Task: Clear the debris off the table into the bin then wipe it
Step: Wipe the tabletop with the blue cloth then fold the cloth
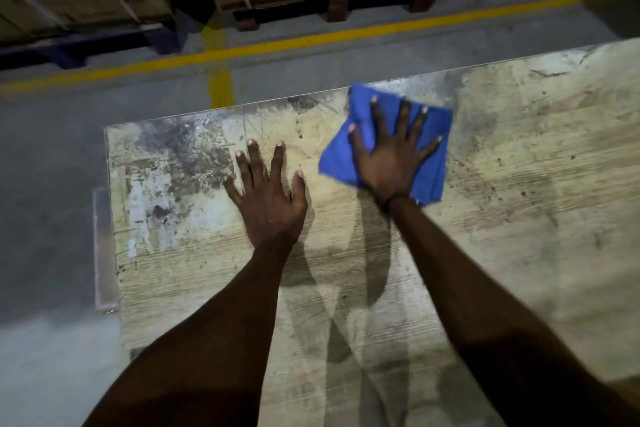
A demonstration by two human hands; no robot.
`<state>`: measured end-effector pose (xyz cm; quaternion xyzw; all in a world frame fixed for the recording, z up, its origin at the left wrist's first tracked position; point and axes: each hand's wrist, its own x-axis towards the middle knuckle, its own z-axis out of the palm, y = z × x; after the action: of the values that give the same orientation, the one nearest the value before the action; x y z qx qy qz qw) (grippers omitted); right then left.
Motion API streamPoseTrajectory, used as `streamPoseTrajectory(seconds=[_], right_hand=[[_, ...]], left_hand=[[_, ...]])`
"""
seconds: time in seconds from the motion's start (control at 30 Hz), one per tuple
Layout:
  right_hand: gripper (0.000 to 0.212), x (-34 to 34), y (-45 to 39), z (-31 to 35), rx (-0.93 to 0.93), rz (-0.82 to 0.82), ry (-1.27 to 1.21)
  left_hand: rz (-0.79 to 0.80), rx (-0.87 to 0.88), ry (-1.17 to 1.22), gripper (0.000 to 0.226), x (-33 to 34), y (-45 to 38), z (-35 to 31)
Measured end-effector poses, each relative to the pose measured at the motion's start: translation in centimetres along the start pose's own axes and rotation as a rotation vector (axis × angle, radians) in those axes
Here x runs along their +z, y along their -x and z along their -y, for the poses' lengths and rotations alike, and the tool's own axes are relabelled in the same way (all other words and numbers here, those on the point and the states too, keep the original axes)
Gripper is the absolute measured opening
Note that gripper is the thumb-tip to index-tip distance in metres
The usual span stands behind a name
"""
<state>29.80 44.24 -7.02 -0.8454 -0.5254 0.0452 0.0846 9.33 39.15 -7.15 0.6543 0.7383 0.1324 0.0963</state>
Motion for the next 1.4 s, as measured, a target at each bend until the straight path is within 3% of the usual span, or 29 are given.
streamPoseTrajectory(seconds=[0.1, 0.17, 0.37, 0.47, 0.6, 0.73, 0.9, 1.03, 1.17, 1.3, 1.4], right_hand=[[0.075, -0.8, 9.0, -0.3, -0.162, 0.064, -0.026], [0.075, -0.7, 9.5, -1.5, -0.203, 0.089, -0.02], [0.078, -0.5, -6.0, -2.3, 0.002, 0.042, -0.03], [0.08, -0.2, -7.4, -1.8, 0.015, 0.046, -0.053], [0.075, -0.5, 3.7, -0.8, -0.051, -0.003, -0.016], [0.075, -1.6, 14.7, -1.5, -0.176, 0.088, -0.023], [0.074, -0.2, 2.8, -2.0, -0.019, -0.036, 0.005], [0.083, 0.1, -5.7, -2.1, 0.065, 0.022, -0.014], [0.075, -0.4, 3.1, -1.1, -0.01, -0.02, 0.007], [0.076, -1.8, 16.2, -1.8, -0.19, 0.106, -0.013], [0.075, -1.4, 12.6, -2.9, -0.16, 0.08, -0.019]], left_hand=[[0.004, 0.006, -0.003, 0.065, 0.0, -0.1, 0.1], [0.005, 0.011, -0.004, 0.064, 0.1, -0.1, 0.2], [-0.013, 0.011, 0.013, 0.062, 0.2, 0.1, 0.2], [-0.017, 0.007, 0.006, 0.062, 0.2, -0.1, 0.2], [0.006, 0.013, -0.017, 0.063, 0.1, 0.1, 0.2], [0.023, 0.016, -0.032, 0.064, 0.0, 0.0, 0.2], [-0.002, 0.014, -0.037, 0.062, 0.0, 0.1, 0.1], [-0.002, 0.018, -0.033, 0.063, 0.1, 0.0, 0.2], [-0.003, 0.012, -0.04, 0.063, 0.2, 0.1, 0.2], [0.001, 0.021, -0.039, 0.064, 0.2, -0.1, 0.2], [-0.005, 0.015, -0.046, 0.063, 0.5, 0.0, 0.2]])
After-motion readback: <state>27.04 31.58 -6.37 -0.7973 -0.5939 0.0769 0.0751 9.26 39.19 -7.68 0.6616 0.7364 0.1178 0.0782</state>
